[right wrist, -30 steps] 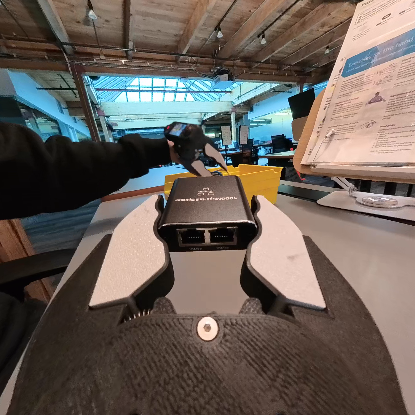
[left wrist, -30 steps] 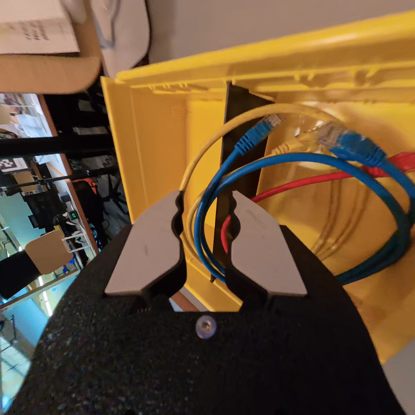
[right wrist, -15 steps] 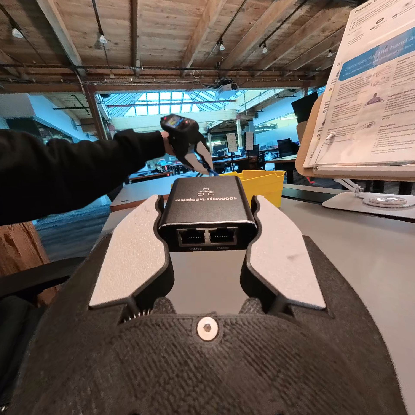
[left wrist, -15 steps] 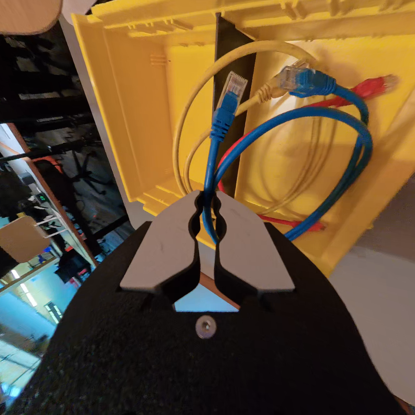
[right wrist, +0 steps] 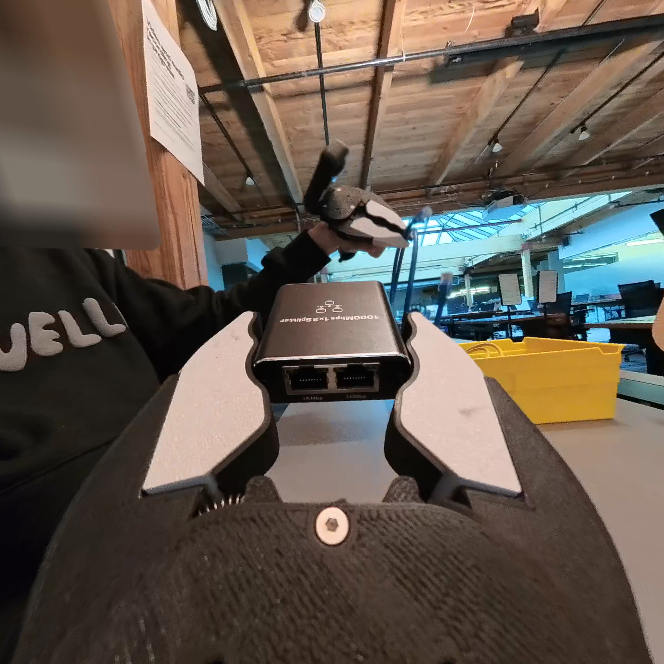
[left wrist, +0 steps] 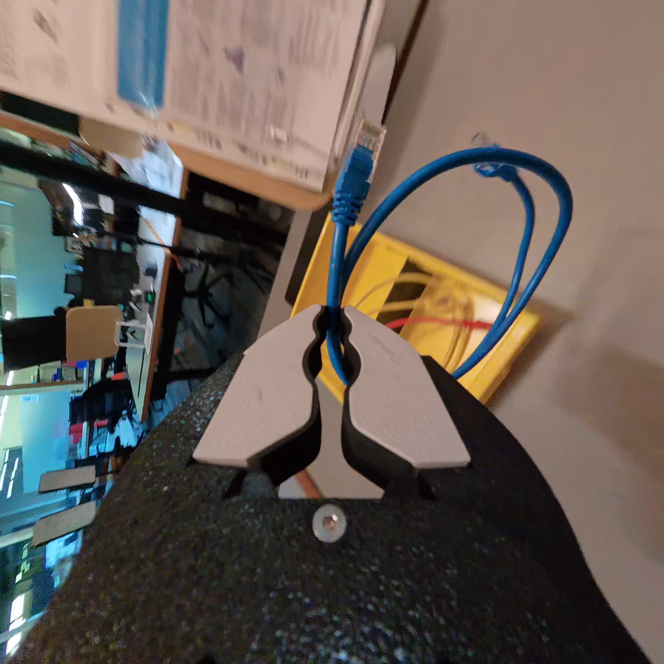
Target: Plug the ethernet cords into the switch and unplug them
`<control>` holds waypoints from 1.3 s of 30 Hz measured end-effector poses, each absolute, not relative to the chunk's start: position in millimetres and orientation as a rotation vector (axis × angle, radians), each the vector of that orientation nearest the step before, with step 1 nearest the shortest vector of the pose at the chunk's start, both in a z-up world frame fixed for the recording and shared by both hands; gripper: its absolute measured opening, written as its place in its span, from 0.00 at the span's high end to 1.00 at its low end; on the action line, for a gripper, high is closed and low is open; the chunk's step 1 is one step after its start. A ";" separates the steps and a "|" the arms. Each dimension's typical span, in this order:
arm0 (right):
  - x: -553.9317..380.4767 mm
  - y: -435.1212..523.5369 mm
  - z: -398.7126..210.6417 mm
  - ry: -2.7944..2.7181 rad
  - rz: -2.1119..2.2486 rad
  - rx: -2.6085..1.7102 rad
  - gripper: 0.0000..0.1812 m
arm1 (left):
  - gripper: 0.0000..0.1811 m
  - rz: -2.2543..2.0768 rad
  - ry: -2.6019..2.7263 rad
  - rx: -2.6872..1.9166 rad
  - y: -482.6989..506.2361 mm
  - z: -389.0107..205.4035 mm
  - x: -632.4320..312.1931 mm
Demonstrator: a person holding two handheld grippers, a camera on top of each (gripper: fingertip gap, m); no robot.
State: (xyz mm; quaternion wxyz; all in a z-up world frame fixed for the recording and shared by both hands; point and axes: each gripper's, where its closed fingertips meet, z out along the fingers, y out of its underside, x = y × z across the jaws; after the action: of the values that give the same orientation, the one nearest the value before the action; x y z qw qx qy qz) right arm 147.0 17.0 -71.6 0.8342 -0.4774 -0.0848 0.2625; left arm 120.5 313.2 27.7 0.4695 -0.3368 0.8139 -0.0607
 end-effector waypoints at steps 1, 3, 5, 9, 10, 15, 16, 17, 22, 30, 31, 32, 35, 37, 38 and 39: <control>145.1 16.1 -71.3 -0.191 0.570 -1.009 0.59 | 0.97 -0.190 1.946 -0.817 295.7 27.7 121.9; 143.4 17.5 -72.5 -0.197 0.566 -1.018 0.59 | 0.97 -0.203 1.841 -0.788 267.3 23.4 125.9; 143.0 20.3 -75.0 -0.199 0.554 -1.040 0.59 | 0.97 -0.176 1.704 -0.749 246.9 17.4 133.0; 152.3 17.3 -72.4 -0.162 0.499 -1.017 0.59 | 0.97 -0.050 1.372 -0.643 221.6 -4.2 143.0; 155.5 15.6 -71.5 -0.149 0.489 -1.007 0.59 | 0.97 -0.031 1.371 -0.611 212.4 -21.7 145.2; 157.0 13.4 -74.2 -0.157 0.456 -1.036 0.59 | 0.97 -0.095 1.608 -0.483 157.3 -112.8 138.9; 158.0 13.7 -74.8 -0.156 0.448 -1.043 0.58 | 0.97 -0.121 1.669 -0.463 146.4 -125.3 134.6; 159.6 13.7 -74.7 -0.154 0.442 -1.045 0.59 | 0.97 -0.146 1.767 -0.451 135.5 -141.1 129.9; 165.8 13.0 -75.0 -0.142 0.426 -1.058 0.59 | 0.96 -0.312 2.292 -0.505 93.7 -219.8 102.8; 168.1 14.0 -79.4 -0.131 0.397 -1.087 0.59 | 0.91 -0.769 2.548 -0.619 59.6 -241.2 102.8; 168.1 14.3 -79.8 -0.132 0.397 -1.090 0.59 | 0.89 -0.842 2.572 -0.607 53.8 -238.8 100.2; 167.3 14.3 -79.9 -0.136 0.400 -1.092 0.59 | 0.87 -0.891 2.583 -0.601 49.5 -236.6 99.6; 166.5 14.8 -80.2 -0.141 0.401 -1.096 0.59 | 0.84 -1.005 2.621 -0.522 34.5 -233.6 96.2; 166.1 15.1 -80.4 -0.142 0.400 -1.098 0.59 | 0.84 -1.046 2.646 -0.470 27.9 -235.4 95.3; 165.9 15.4 -81.0 -0.144 0.397 -1.102 0.59 | 0.85 -1.079 2.660 -0.445 24.4 -235.9 94.0; 165.3 15.4 -81.1 -0.147 0.400 -1.103 0.59 | 0.86 -1.104 2.667 -0.435 22.1 -236.6 93.6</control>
State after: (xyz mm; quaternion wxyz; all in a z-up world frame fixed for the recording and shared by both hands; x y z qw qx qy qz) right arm 165.3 15.4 -81.1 0.8303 -0.5198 -0.0693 0.1886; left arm 93.6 22.1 -236.6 0.1108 -0.1480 0.9080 -0.3759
